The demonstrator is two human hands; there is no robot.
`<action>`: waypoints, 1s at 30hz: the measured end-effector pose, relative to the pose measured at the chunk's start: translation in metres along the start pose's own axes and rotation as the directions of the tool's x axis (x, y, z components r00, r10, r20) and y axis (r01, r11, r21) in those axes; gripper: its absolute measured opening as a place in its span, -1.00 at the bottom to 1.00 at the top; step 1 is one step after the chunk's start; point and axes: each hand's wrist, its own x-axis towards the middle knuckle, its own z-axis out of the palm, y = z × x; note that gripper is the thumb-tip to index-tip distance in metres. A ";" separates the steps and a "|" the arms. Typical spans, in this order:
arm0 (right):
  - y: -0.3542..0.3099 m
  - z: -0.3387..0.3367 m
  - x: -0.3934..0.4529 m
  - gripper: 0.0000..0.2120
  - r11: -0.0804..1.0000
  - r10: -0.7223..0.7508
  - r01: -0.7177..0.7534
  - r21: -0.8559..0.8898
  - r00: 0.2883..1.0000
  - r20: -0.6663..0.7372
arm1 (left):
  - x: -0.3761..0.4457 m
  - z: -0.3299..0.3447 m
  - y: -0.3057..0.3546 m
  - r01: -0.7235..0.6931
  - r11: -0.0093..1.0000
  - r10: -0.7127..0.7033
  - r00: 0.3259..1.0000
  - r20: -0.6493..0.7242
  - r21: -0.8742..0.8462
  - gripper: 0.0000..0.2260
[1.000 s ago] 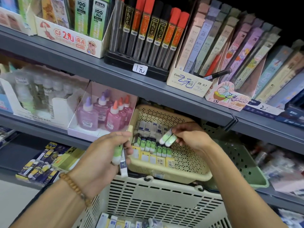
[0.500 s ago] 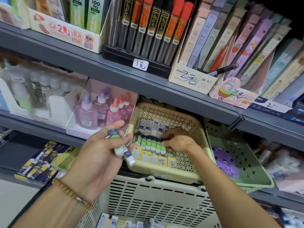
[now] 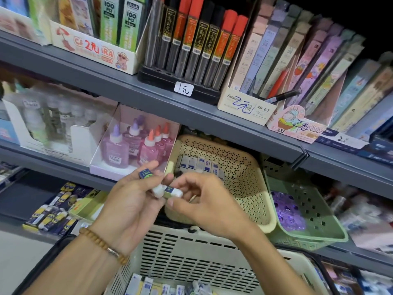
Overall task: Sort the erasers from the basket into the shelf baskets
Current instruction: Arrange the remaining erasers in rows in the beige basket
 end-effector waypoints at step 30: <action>0.006 -0.019 -0.009 -0.83 0.891 0.141 -0.039 0.452 0.971 -0.194 | -0.006 -0.001 -0.009 -0.227 0.686 0.101 0.971 0.218 0.692 -0.83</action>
